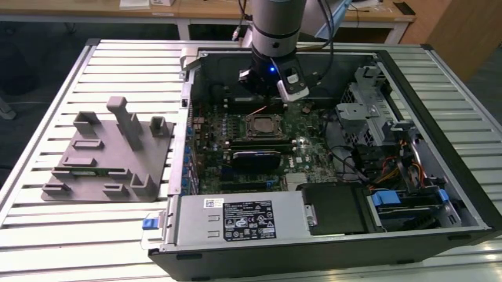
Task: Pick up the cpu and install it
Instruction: 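Install the first cpu locking lever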
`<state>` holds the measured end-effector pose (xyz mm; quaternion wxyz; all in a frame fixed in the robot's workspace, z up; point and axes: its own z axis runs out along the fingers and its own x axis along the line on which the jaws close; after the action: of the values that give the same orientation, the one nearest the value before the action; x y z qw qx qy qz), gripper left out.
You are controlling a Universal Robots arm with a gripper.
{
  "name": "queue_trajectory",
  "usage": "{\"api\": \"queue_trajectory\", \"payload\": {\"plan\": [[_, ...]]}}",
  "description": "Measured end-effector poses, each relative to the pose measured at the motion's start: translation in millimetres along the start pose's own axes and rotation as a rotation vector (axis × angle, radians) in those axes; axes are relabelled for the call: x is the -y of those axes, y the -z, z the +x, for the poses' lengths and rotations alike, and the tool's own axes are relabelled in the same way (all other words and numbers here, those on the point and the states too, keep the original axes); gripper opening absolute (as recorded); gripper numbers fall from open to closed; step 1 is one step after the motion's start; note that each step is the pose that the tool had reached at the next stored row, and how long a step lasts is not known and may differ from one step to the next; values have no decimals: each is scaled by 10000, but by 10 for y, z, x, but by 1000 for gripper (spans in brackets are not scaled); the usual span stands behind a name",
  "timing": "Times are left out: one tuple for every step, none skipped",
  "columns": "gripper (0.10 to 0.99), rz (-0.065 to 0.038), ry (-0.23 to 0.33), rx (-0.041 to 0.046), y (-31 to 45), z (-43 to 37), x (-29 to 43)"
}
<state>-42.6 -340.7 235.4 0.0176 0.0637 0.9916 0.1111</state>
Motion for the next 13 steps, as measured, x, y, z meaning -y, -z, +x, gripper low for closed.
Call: {"api": "queue_trajectory", "payload": {"plan": [[106, 37, 2, 3, -2, 0, 0], [106, 76, 4, 7, -5, 0, 2], [106, 109, 6, 12, -9, 0, 3], [106, 133, 7, 15, -15, 1, 4], [106, 158, 8, 18, -21, 1, 5], [106, 178, 9, 20, -26, 1, 6], [106, 192, 9, 21, -30, 1, 6], [106, 202, 10, 22, -33, 2, 5], [106, 211, 10, 24, -38, 2, 3], [106, 222, 10, 25, -42, 3, 0], [106, 235, 11, 26, -45, 3, -3], [106, 244, 12, 28, -49, 4, -6], [106, 248, 12, 29, -53, 4, -9]]}}
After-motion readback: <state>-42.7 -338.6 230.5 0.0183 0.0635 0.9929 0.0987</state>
